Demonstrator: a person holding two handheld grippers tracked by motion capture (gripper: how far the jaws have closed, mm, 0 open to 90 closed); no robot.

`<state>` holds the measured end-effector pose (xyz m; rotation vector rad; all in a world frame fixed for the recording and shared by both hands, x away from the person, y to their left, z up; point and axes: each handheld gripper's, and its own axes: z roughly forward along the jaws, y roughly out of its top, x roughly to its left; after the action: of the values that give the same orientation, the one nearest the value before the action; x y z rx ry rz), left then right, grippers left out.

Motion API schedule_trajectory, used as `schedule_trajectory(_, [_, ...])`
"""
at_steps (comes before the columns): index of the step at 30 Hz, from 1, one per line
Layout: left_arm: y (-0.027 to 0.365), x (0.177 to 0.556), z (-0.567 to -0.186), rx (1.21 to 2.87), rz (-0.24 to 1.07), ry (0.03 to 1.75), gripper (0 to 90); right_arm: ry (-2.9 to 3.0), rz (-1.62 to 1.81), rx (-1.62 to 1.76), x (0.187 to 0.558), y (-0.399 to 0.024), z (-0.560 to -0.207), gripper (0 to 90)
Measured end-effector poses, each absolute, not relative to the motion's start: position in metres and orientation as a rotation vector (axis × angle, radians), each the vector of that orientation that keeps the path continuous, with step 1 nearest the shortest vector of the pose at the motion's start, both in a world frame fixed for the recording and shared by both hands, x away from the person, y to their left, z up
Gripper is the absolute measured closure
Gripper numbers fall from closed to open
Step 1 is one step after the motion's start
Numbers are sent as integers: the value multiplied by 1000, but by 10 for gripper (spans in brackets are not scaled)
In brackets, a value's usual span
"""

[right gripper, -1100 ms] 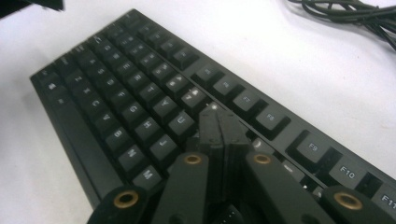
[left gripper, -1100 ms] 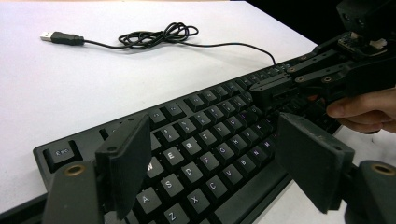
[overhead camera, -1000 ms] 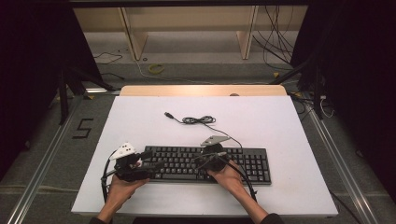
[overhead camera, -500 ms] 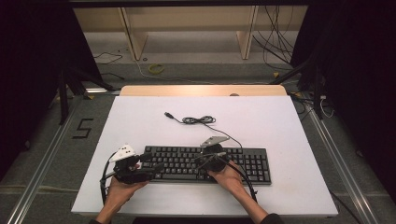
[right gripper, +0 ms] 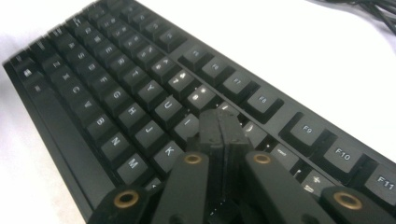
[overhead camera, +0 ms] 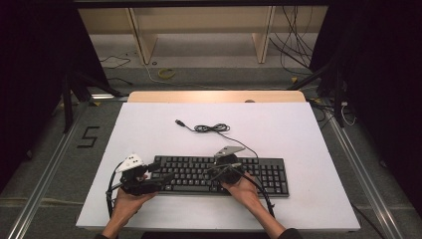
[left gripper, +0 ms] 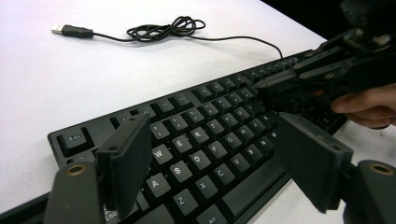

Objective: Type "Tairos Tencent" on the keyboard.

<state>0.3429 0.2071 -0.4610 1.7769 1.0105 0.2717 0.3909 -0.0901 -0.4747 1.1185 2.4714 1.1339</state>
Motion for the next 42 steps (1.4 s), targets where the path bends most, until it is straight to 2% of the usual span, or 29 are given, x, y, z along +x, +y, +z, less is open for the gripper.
schedule_trajectory(6, [208, 346, -464, 1780, 276, 1037, 300, 2410, 1261, 1122, 389, -100, -465, 780])
schedule_trajectory(13, [206, 349, -467, 1810, 278, 1058, 408, 2404, 1306, 1110, 383, -108, -460, 559])
schedule_trajectory(21, [203, 351, -469, 1837, 268, 1063, 515, 2380, 1353, 1103, 378, -118, -455, 465])
schedule_trajectory(32, [200, 355, -470, 1867, 267, 1076, 596, 2345, 1398, 1077, 370, -129, -451, 360])
schedule_trajectory(42, [198, 359, -469, 1910, 267, 1092, 740, 2335, 1425, 1068, 362, -135, -449, 316])
